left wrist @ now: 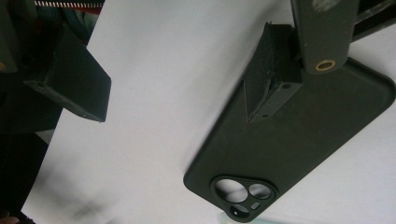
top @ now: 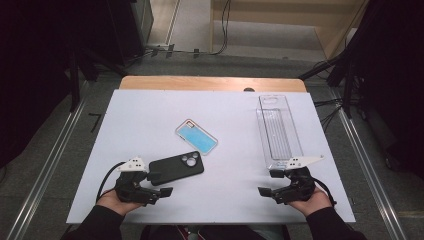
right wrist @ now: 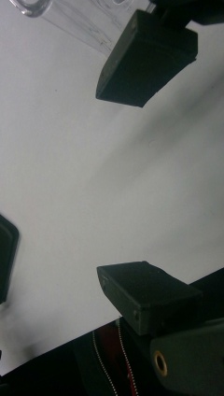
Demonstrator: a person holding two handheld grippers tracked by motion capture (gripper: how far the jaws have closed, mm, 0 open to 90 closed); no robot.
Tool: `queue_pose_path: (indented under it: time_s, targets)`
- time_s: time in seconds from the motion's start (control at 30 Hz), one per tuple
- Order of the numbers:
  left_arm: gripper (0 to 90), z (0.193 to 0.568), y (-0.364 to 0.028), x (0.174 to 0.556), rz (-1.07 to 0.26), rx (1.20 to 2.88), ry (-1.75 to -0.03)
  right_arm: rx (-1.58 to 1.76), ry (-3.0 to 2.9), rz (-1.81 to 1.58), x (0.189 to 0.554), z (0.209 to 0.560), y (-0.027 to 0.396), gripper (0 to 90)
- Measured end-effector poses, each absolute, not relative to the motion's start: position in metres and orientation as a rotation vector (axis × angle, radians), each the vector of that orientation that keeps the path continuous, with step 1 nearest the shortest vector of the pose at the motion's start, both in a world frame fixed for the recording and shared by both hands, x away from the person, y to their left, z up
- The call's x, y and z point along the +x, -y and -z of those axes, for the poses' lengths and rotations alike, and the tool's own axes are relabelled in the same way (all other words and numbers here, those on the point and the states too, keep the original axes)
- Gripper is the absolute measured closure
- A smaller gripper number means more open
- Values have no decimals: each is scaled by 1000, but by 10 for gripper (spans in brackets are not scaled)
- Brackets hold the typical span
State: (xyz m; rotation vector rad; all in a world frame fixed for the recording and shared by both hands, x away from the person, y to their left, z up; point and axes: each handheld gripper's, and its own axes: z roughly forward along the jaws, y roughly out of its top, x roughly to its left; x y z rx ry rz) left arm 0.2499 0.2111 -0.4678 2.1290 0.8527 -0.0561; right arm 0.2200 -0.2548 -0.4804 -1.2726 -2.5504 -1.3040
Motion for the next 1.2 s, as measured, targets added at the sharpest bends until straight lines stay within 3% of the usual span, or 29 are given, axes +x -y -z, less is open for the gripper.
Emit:
queue_pose_path:
  time_s: [1.2]
  targets:
    - [234,466,-212,249,49,2116,-843,-1282,2560,1324,219,474,249,124]
